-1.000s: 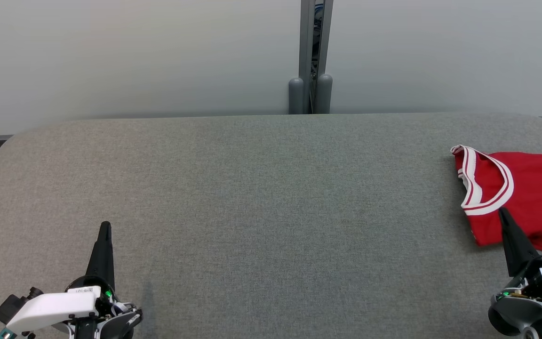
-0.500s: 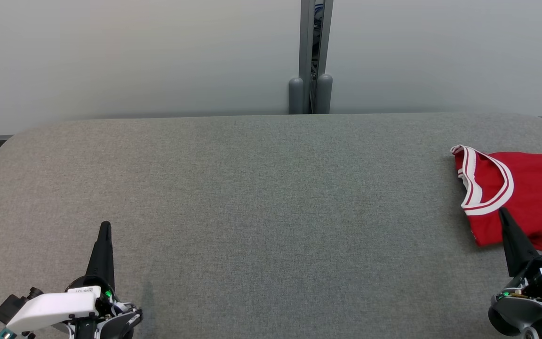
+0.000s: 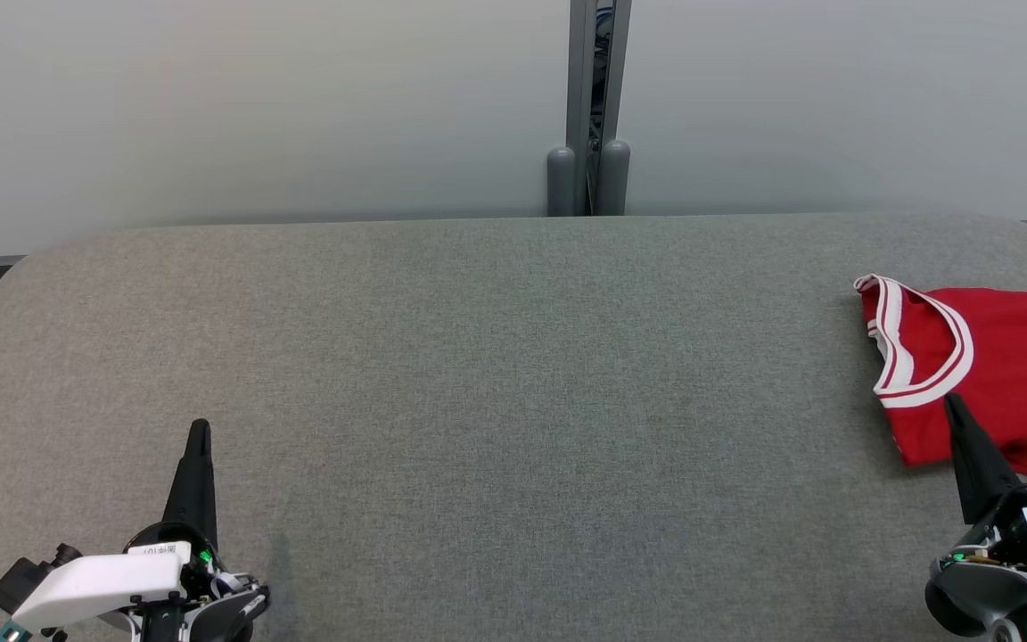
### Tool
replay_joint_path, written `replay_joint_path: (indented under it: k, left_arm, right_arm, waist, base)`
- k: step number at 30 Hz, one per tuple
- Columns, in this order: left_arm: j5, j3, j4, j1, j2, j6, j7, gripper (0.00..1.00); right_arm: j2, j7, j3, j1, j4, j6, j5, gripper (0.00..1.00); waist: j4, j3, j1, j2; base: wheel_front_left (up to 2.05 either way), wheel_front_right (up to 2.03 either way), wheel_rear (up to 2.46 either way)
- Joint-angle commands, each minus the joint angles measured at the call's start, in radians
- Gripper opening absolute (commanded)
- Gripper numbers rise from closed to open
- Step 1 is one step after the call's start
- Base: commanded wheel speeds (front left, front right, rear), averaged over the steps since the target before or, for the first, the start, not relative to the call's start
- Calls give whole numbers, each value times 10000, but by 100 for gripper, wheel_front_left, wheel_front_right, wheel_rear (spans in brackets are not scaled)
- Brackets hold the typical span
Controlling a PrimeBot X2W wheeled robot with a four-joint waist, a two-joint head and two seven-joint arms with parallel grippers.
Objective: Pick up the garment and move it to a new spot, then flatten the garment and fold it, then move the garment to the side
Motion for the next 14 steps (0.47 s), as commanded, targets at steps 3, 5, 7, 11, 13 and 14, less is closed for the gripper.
replay_joint_path:
  k: [3,5,7,11,13,14]
  left_arm:
    - [-22,43,0,-178,26,-56,19,0]
    - [-22,43,0,-178,26,-56,19,0]
    - [-22,43,0,-178,25,-56,19,0]
    - [-22,43,0,-178,25,-56,19,0]
    - [-22,41,0,-178,25,-56,19,0]
    - [-22,41,0,-178,25,-56,19,0]
  right_arm:
    - [-21,30,-45,-88,13,0,-51,0]
    - [-21,33,-46,-89,13,0,-53,0]
    - [-19,35,-48,-89,13,0,-56,0]
    - [-17,37,-50,-90,14,2,-59,0]
    - [-15,39,-51,-90,14,2,-61,0]
    - [-16,40,-52,-90,14,0,-62,0]
  waist:
    - [0,0,0,0]
    - [0,0,0,0]
    - [0,0,0,0]
    - [0,0,0,0]
    - [0,0,0,0]
    - [0,0,0,0]
  base:
    - [0,0,0]
    - [0,0,0]
    - [0,0,0]
    - [0,0,0]
    - [0,0,0]
    - [0,0,0]
